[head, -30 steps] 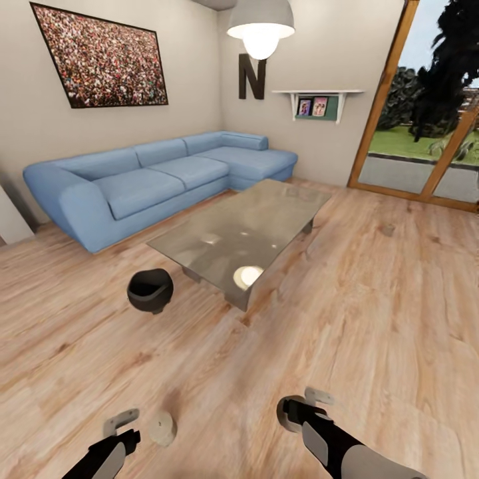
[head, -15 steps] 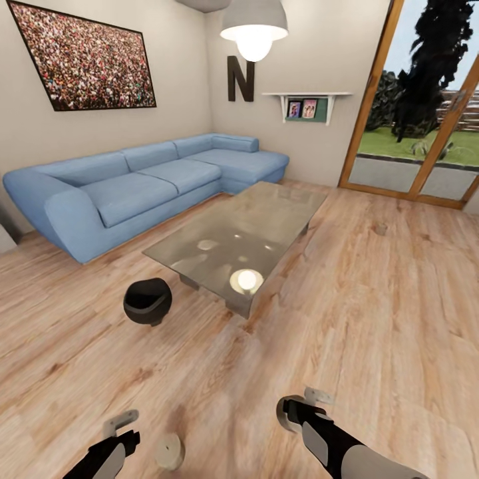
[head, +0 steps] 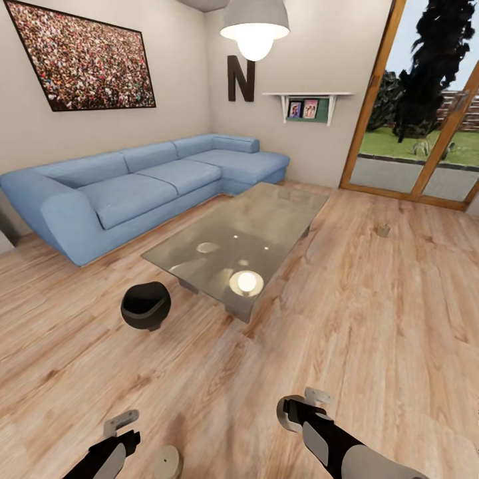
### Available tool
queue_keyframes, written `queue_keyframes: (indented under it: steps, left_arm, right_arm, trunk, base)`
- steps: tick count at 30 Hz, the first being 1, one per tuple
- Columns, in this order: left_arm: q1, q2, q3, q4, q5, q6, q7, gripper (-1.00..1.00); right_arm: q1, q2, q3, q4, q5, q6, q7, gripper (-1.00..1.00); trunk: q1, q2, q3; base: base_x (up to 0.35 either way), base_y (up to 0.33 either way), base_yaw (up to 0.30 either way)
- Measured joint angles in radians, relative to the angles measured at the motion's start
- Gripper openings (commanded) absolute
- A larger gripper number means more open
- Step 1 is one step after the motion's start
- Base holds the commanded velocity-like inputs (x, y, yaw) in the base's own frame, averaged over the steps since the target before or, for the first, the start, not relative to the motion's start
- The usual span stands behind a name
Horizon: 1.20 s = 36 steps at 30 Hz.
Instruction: Place each of the two pumpkins and all three candles from the living room inside a cabinet in the living room (use any cabinet), then make sure every cabinet is closed, and position the cauldron so it is next to a table in the living room.
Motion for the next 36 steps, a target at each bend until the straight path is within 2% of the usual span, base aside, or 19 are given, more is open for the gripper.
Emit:
queue_keyframes:
  steps: [12, 18, 24, 29, 36]
  left_arm:
    - [0.000, -0.002, -0.001, 0.000, 0.002, -0.001, 0.000, 1.00]
    - [0.000, -0.003, -0.004, 0.000, 0.003, 0.000, -0.001, 1.00]
    - [0.000, -0.002, -0.011, 0.000, 0.001, -0.001, -0.102, 1.00]
    - [0.000, -0.002, -0.011, 0.000, 0.000, -0.001, -0.120, 1.00]
    - [0.000, -0.002, -0.016, 0.004, 0.000, -0.007, -0.123, 1.00]
  right_arm:
    - [0.000, 0.000, 0.000, 0.000, 0.000, -0.001, 0.000, -1.00]
    - [0.000, 0.001, 0.001, 0.000, -0.001, 0.000, 0.000, -1.00]
    - [0.000, -0.001, 0.001, -0.001, -0.001, 0.000, -0.001, -1.00]
    - [0.000, -0.005, 0.002, -0.006, 0.000, -0.003, 0.004, -1.00]
    - [0.003, -0.008, 0.000, -0.096, -0.003, -0.008, 0.108, -1.00]
  trunk:
    - [0.000, 0.000, 0.000]
    - [0.023, -0.042, -0.019]
    - [0.046, -0.084, -0.038]
    - [0.065, -0.119, -0.053]
    - [0.092, -0.168, -0.075]
  base:
    - [0.001, -0.043, 0.000]
    - [0.000, 0.000, 0.000]
    - [0.000, 0.000, 0.000]
    - [0.000, 0.000, 0.000]
    - [0.000, 0.000, 0.000]
